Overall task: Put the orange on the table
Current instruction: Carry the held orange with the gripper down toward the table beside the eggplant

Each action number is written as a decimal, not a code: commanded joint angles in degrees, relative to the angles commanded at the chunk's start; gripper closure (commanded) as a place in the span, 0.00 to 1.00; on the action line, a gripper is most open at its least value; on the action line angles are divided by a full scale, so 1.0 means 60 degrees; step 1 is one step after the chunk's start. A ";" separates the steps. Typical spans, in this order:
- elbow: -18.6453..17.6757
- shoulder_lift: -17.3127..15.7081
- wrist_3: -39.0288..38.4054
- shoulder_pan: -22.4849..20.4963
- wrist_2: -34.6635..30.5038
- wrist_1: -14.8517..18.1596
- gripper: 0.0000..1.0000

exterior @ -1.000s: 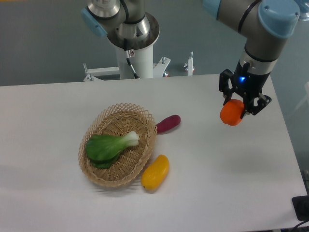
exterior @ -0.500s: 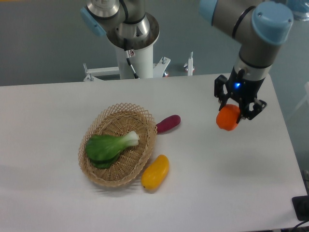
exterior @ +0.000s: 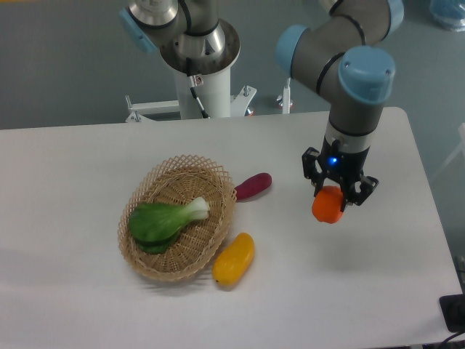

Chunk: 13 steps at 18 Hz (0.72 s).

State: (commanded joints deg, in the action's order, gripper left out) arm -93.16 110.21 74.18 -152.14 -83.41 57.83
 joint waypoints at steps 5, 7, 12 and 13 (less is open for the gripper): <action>-0.0044 0.0630 -0.0570 0.0307 0.0000 -0.0161 0.44; -0.0132 0.0820 -0.0660 0.0410 0.0000 -0.0336 0.44; -0.0483 0.1157 -0.0674 0.0630 -0.0160 -0.1215 0.44; -0.0512 0.1187 -0.0674 0.0644 -0.0408 -0.1303 0.44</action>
State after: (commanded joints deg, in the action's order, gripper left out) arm -96.24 117.33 70.14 -148.27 -85.85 50.02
